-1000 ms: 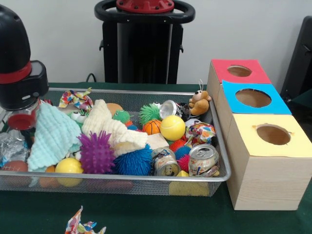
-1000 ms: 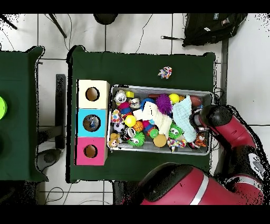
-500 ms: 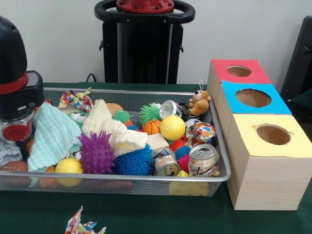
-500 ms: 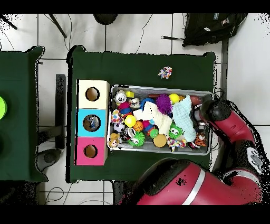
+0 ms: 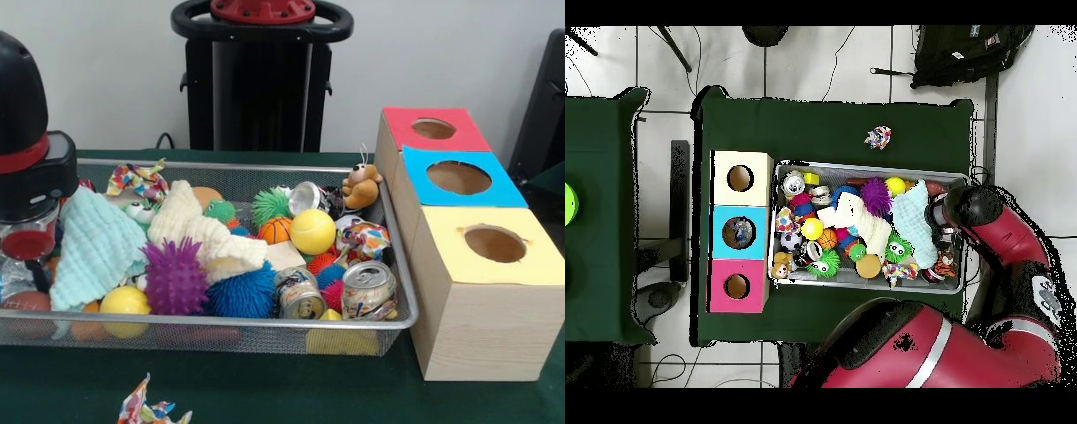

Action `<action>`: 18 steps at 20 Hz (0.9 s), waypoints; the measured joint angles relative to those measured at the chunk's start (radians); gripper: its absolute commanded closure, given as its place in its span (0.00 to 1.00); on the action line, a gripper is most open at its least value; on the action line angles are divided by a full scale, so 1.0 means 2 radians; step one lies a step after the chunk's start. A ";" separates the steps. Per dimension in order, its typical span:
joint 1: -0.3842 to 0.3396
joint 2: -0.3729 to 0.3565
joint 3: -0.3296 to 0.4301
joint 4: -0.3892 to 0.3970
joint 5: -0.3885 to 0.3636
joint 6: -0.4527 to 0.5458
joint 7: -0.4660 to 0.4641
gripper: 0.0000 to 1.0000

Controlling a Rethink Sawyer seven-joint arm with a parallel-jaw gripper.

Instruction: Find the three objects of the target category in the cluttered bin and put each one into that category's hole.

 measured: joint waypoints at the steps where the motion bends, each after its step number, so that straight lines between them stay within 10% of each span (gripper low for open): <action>1: 0.000 0.000 0.000 0.000 0.000 -0.001 0.000 0.00; 18: 0.003 0.000 0.000 -0.006 -0.016 -0.002 0.000 0.00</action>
